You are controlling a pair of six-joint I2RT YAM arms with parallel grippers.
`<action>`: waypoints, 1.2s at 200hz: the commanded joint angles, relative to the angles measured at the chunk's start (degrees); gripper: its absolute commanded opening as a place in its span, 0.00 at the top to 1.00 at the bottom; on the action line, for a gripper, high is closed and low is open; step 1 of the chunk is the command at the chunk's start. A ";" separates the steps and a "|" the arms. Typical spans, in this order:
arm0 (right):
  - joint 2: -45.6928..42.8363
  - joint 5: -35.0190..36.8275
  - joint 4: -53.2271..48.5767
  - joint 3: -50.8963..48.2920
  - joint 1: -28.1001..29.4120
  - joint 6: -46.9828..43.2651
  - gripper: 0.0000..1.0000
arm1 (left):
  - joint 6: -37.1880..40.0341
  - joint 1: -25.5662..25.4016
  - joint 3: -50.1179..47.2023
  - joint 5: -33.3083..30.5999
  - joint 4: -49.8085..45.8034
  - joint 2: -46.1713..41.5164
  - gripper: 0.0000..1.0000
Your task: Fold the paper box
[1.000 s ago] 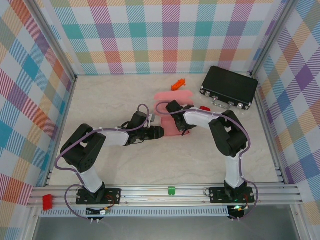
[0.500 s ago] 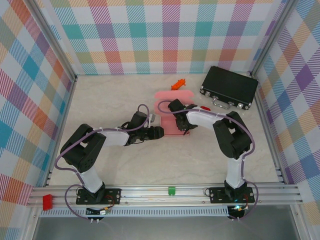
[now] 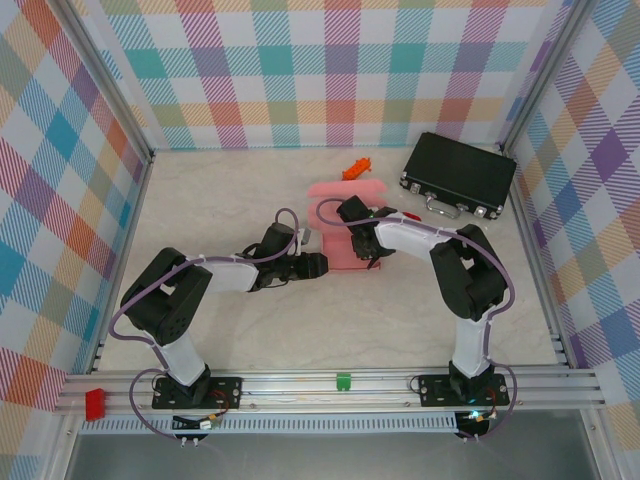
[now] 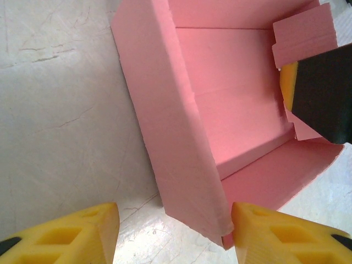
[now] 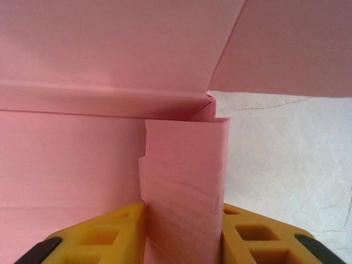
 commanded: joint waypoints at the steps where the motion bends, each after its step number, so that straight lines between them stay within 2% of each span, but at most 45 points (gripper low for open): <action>1: -1.99 -1.78 -0.55 -1.30 -0.85 0.86 0.65 | 0.04 -0.32 0.71 0.52 -0.25 -1.46 0.44; 44: -3.37 -9.54 2.85 -2.94 -3.02 0.85 0.65 | 0.08 -0.33 0.43 0.47 -0.15 -1.60 0.44; 156: -7.36 -16.27 4.31 -4.88 -6.64 1.82 0.59 | 4.78 -0.23 8.23 -3.24 -7.96 -1.08 0.43; 240: -5.83 -20.70 6.93 -5.90 -9.33 3.21 0.66 | 4.93 -0.23 9.85 -2.23 -7.68 0.91 0.43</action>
